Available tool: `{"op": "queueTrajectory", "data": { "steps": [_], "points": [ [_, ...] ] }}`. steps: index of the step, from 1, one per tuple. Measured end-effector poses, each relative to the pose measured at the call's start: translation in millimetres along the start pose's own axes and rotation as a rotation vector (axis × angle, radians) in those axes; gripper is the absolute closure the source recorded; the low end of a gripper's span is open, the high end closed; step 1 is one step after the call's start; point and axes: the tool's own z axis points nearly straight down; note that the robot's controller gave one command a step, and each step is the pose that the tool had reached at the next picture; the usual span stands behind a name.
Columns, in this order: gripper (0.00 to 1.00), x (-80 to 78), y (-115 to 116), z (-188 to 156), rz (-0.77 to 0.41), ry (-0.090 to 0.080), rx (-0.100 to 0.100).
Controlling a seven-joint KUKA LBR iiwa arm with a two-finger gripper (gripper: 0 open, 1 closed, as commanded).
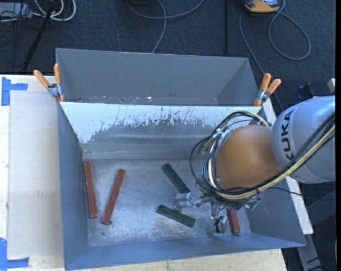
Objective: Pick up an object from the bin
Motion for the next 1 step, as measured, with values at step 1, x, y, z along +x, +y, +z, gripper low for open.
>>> {"op": "queueTrajectory", "data": {
  "steps": [1],
  "points": [
    [0.00,-112.6,80.6,-77.3,0.092,-0.010,0.001]
  ]
}}
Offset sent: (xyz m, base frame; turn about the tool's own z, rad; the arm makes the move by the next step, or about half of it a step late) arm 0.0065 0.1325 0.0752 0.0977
